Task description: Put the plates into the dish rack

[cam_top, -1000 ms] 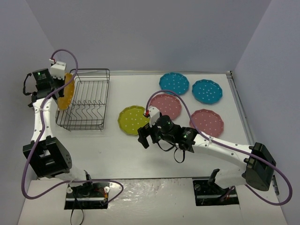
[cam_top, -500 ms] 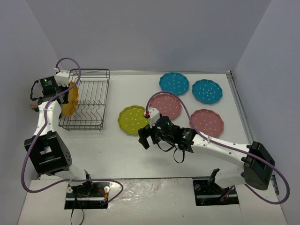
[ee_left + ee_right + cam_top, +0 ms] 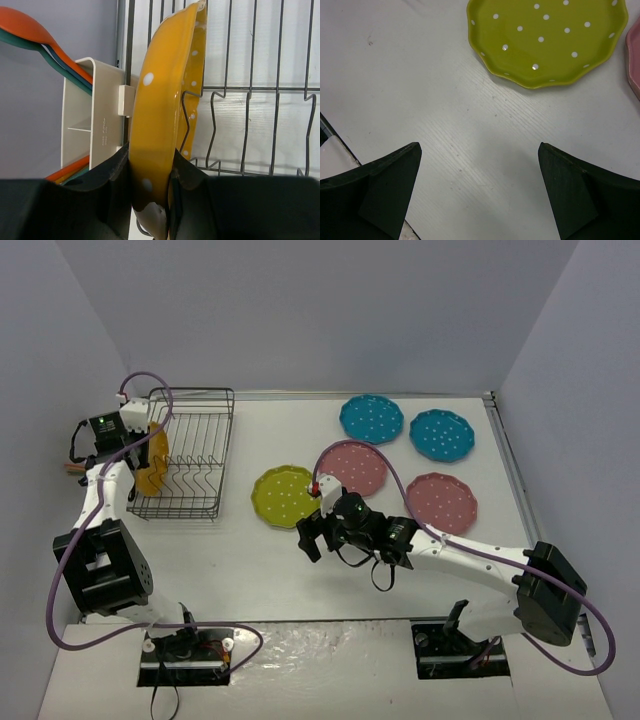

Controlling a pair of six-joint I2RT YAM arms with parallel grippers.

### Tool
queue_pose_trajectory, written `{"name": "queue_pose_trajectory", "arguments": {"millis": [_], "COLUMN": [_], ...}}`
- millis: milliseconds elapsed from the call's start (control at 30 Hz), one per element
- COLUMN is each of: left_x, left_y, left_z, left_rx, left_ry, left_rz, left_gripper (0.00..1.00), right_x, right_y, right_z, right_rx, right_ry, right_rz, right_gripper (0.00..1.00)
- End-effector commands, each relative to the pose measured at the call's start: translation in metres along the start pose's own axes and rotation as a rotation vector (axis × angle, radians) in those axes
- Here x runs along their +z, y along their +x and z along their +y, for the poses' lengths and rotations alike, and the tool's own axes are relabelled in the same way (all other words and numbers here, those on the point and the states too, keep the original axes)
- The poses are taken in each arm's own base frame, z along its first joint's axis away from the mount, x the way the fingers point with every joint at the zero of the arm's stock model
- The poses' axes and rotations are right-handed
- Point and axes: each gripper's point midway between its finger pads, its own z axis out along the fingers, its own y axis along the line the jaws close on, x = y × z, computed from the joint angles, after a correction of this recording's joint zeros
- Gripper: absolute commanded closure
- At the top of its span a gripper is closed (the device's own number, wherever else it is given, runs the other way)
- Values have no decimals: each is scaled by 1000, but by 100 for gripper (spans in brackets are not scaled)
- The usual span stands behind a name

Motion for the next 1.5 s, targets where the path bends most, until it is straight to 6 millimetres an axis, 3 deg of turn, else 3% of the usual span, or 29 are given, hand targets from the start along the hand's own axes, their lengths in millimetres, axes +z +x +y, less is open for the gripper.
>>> {"name": "queue_pose_trajectory", "arguments": {"millis": [0, 200, 333, 400, 467, 700, 833, 1000, 1200, 1333, 1467], "left_x": [-34, -36, -42, -47, -57, -109, -142, -171, -193, -201, -201], "left_y": [-60, -59, -65, -66, -73, -92, -88, -74, -39, -19, 1], "left_z": [31, 31, 36, 38, 39, 29, 6, -39, -103, -134, -153], "left_rx": [4, -27, -92, -149, -207, -439, -579, -686, -673, -643, -645], "left_ry": [-114, -121, -150, -160, -170, -156, -68, 100, 265, 341, 383], "left_rz": [-206, -206, -215, -203, -213, -263, -246, -241, -102, -37, 3], "left_gripper": [80, 63, 58, 50, 39, 16, 3, 3, 3, 3, 3], "right_x": [-5, -8, -9, -7, -5, 13, 38, 65, 102, 116, 127], "right_y": [-25, -25, -25, -27, -28, -37, -29, -29, -10, 0, 8], "right_z": [0, -3, -4, -5, -6, -4, 4, 9, -3, -17, -34], "right_rx": [17, 19, 5, -23, -49, -200, -296, -391, -467, -501, -501], "right_ry": [7, 20, 24, 26, 31, 15, -52, -96, -99, -88, -96], "right_rz": [-99, -107, -109, -106, -92, -51, 17, 52, 131, 164, 194], "right_gripper": [0, 0, 0, 0, 0, 0, 0, 3, 9, 13, 21]}}
